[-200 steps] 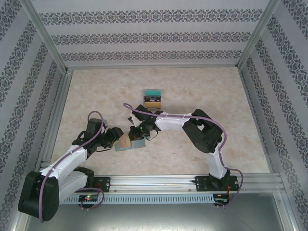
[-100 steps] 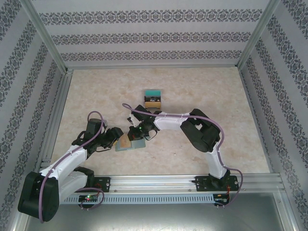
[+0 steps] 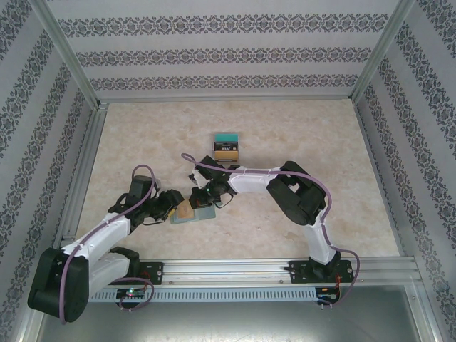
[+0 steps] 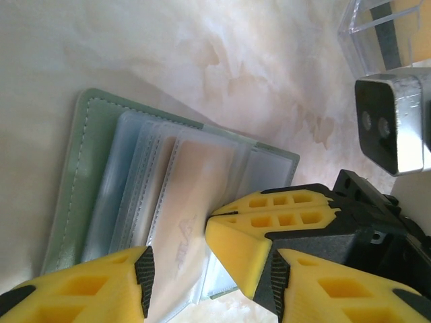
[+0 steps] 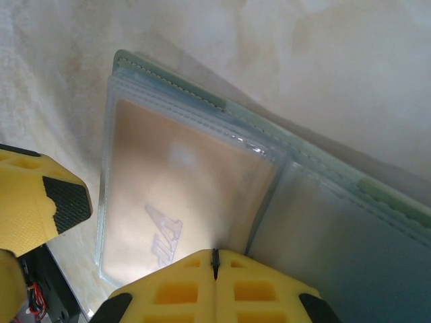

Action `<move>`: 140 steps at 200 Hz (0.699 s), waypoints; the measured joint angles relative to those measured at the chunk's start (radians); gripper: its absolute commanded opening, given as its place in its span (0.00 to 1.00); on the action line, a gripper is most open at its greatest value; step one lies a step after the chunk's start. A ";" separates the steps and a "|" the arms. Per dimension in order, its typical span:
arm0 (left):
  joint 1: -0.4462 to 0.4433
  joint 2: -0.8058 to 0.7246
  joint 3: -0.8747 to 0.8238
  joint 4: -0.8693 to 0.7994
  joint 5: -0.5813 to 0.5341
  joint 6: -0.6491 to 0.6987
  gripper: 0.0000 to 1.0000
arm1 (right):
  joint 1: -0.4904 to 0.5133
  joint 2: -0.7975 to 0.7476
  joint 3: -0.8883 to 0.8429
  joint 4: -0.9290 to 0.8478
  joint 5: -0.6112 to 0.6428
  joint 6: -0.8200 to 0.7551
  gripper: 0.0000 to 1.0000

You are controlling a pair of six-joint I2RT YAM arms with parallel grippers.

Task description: Take the credit cards out of the card holder

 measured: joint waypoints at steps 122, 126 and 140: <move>0.000 0.033 0.011 -0.044 -0.026 0.034 0.48 | 0.000 0.000 0.000 0.000 0.000 0.000 0.02; 0.000 0.033 0.011 -0.045 -0.026 0.035 0.48 | 0.000 0.000 0.000 0.000 0.000 0.000 0.02; 0.000 0.035 0.011 -0.047 -0.027 0.039 0.48 | 0.000 0.000 0.000 0.000 0.000 0.000 0.02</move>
